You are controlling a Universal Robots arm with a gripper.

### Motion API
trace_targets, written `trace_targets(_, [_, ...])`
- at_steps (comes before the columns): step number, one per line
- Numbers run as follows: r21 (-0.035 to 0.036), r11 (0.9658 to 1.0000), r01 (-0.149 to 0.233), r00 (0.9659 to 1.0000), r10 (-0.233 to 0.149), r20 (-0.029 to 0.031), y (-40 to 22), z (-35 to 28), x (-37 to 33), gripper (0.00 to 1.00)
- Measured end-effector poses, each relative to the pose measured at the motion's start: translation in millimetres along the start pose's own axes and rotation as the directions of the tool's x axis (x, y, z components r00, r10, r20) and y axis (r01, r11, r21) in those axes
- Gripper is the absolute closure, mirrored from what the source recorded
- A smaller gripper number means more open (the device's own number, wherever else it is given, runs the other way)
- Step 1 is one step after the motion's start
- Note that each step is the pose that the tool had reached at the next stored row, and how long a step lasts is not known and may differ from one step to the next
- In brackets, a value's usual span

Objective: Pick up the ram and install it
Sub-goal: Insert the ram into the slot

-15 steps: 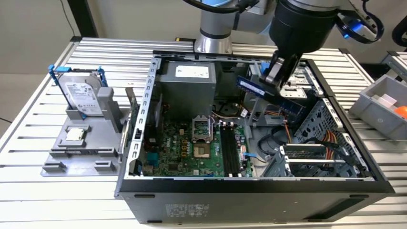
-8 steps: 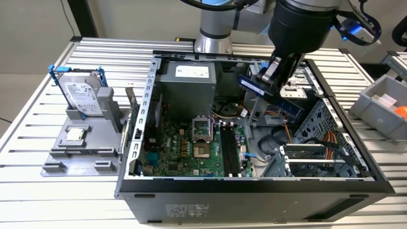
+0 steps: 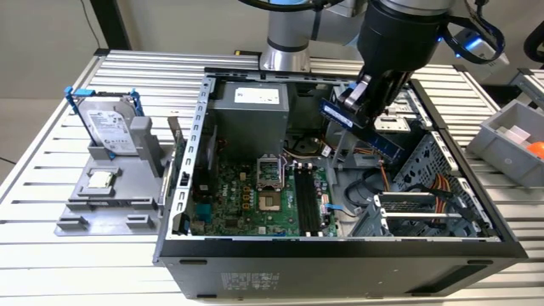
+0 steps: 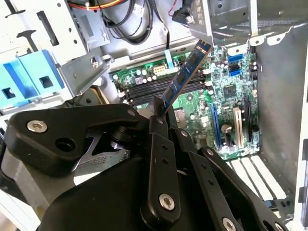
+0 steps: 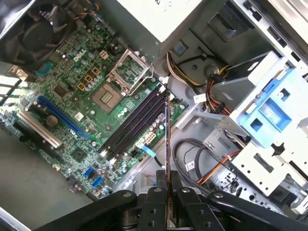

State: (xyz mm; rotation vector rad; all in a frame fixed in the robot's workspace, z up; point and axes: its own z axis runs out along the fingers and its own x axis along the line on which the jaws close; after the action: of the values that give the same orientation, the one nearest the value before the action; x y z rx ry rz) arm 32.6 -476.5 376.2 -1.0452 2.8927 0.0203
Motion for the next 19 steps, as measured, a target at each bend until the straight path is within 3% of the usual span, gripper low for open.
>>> trace_targets(4, [0.0033, 0.9988, -0.05, 0.9988, 0.05, -0.0004, 0.4, 0.3, 0.5, 1.0])
trace_targets(9, [0.0074, 0.9938, -0.111, 0.9939, 0.111, -0.0007, 0.8, 1.0, 1.1, 1.0])
trace_targets(10, [0.0108, 0.9871, -0.16, 0.9872, 0.16, -0.0008, 1.2, 1.7, 1.5, 1.0])
trace_targets(19, [0.0178, 0.9651, -0.261, 0.9652, 0.261, -0.0003, 1.9, 3.4, 2.6, 1.0])
